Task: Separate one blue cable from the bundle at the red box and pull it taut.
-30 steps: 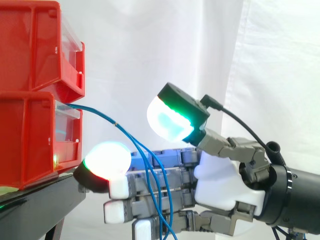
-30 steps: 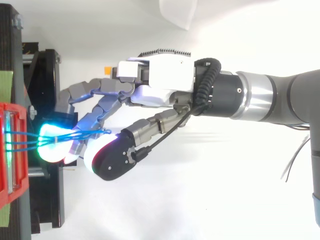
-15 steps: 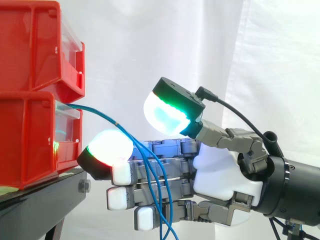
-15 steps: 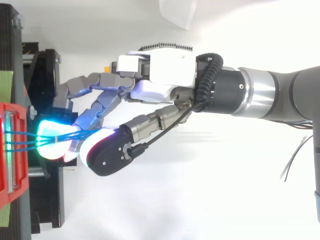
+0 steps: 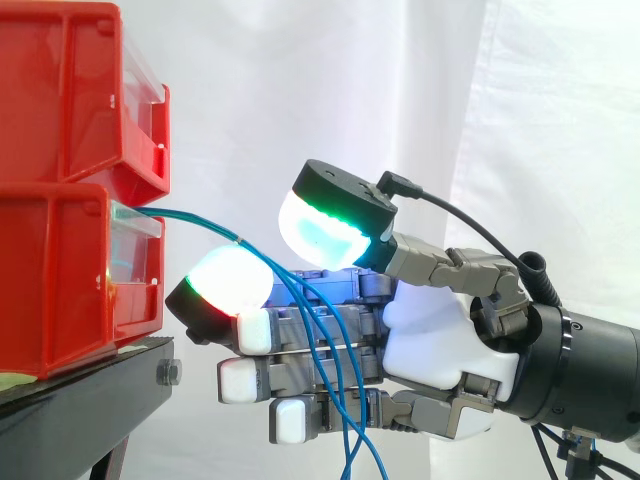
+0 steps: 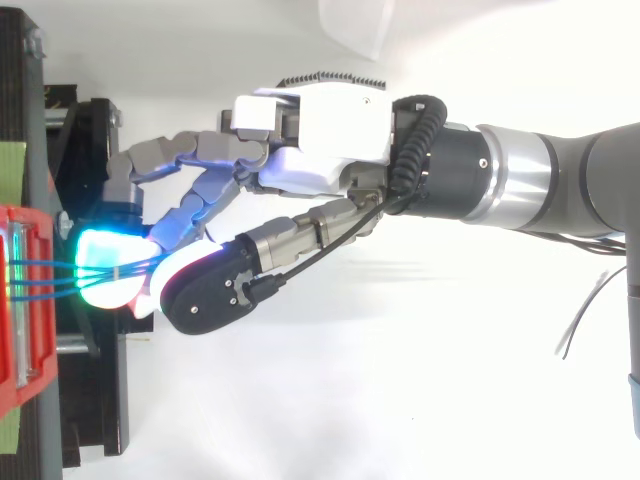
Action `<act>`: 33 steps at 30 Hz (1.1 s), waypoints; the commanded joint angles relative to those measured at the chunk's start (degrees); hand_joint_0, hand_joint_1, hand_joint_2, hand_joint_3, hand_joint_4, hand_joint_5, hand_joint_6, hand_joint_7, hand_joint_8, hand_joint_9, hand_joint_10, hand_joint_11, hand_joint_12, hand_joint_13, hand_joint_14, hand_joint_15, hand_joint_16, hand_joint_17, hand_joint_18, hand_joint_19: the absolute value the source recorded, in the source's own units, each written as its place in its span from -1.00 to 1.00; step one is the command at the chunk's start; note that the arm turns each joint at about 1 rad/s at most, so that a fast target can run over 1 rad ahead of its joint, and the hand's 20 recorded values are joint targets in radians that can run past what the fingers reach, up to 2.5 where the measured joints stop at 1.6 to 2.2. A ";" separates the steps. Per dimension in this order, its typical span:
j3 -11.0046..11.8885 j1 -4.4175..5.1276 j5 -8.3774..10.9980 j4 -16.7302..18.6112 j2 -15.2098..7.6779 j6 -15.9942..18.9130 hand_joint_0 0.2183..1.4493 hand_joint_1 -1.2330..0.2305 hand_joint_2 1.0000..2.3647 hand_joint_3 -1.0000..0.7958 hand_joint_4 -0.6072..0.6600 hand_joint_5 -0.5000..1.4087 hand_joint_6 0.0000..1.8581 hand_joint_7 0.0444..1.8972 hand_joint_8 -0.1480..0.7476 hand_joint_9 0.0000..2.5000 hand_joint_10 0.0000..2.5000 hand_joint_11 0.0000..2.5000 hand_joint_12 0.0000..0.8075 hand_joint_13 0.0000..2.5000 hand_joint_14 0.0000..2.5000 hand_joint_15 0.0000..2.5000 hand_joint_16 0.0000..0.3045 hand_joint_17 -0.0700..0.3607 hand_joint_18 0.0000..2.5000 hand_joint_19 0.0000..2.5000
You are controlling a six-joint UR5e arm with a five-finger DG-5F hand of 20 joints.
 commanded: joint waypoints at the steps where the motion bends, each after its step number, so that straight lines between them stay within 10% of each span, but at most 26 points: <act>1: 0.02 -0.12 -0.42 -0.09 0.00 -0.35 -0.32 -0.25 -0.98 -0.11 0.34 -0.64 -0.41 0.26 0.20 -0.31 -0.99 -0.54 -0.06 -0.32 -0.99 -0.63 -0.62 -0.08 -0.34 -0.47; 12: 0.02 0.06 -0.42 0.00 0.00 -1.49 -0.40 -0.22 -0.99 -0.31 0.35 -0.65 -0.37 0.23 0.23 -0.26 -0.99 -0.50 -0.04 -0.28 -0.99 -0.62 -0.63 -0.08 -0.30 -0.45; 33: 0.02 -0.20 -0.51 0.00 0.00 -1.14 -0.31 -0.28 -0.97 -0.06 0.31 -0.67 -0.22 0.14 0.25 -0.21 -0.99 -0.45 -0.03 -0.25 -0.99 -0.60 -0.62 -0.08 -0.26 -0.46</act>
